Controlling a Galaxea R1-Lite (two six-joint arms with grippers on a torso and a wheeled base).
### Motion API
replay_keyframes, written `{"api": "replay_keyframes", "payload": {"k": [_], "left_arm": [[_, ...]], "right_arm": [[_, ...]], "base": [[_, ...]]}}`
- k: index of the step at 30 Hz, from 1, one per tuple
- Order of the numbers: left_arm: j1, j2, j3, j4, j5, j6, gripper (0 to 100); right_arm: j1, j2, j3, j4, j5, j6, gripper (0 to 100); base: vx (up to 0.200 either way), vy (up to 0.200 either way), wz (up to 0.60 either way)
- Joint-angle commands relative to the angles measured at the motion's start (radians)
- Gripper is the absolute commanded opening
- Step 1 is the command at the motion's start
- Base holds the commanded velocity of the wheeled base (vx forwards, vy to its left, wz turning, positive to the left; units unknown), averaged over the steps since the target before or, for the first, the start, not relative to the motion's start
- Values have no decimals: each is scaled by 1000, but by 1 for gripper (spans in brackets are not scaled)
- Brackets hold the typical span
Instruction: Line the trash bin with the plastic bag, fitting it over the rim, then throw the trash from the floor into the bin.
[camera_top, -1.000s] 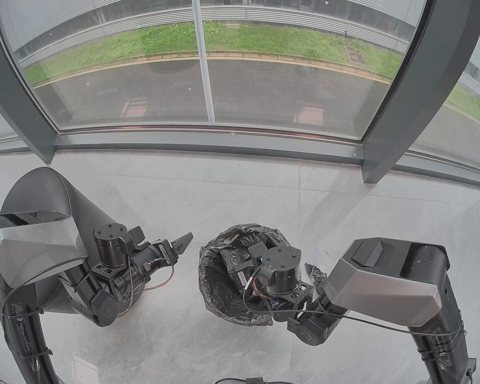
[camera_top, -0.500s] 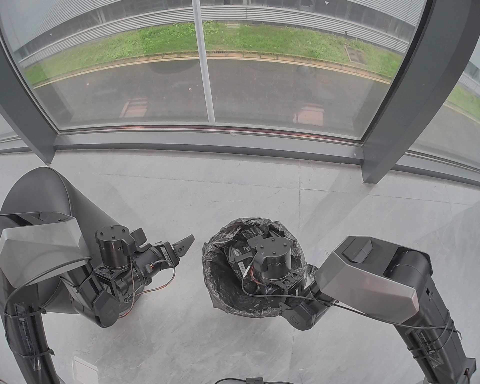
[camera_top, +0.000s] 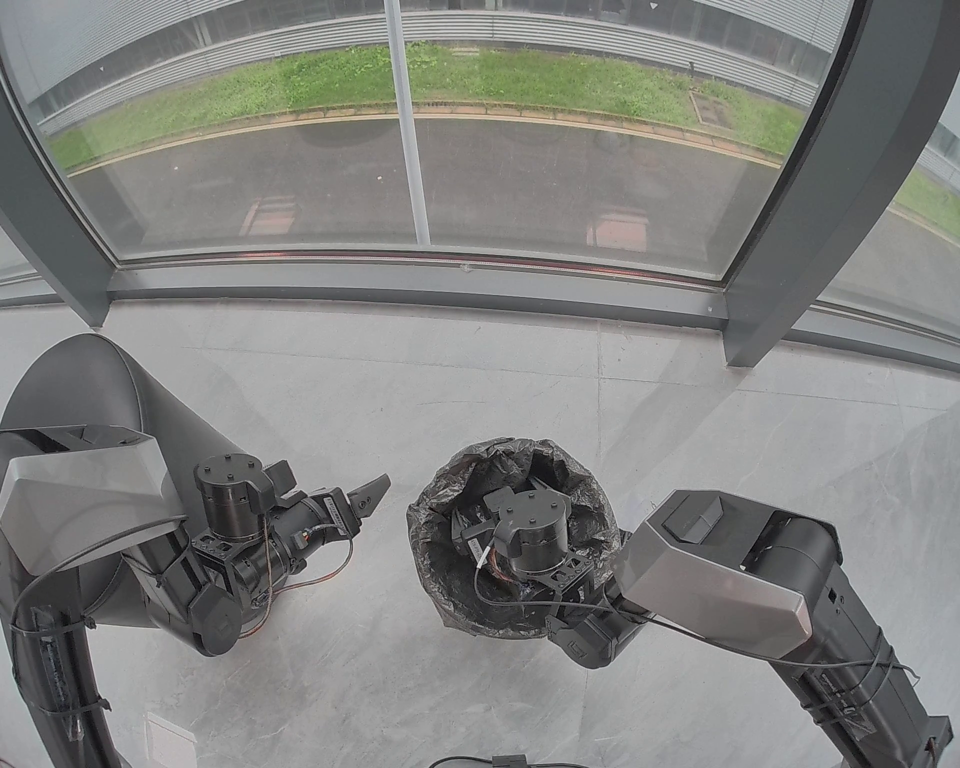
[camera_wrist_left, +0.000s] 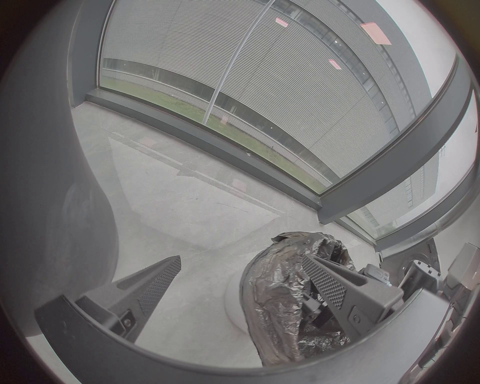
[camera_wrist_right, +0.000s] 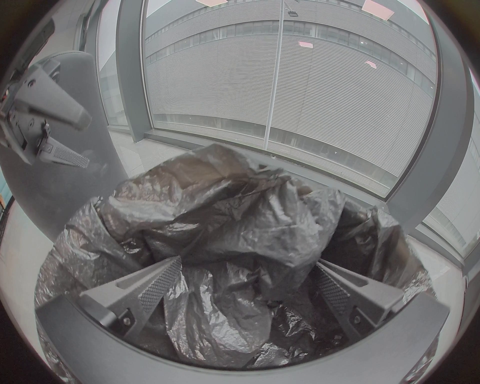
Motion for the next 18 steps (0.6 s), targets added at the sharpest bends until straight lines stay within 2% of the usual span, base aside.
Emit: {"api": "replay_keyframes", "payload": {"k": [1,13,18], "left_arm": [[-2,12,-2,-21,-5,-8,100],[-6,6,8,-38,-7,-10,100],[-35,-94,49,-27,-7,-10,100]], "right_arm": [[0,21,0,1,0,-1,100],[-3,19,26,-5,0,4,100],[5,-65,114,-8,0,9,100]], "base": [[0,0,0],[0,0,0],[0,0,0]]}}
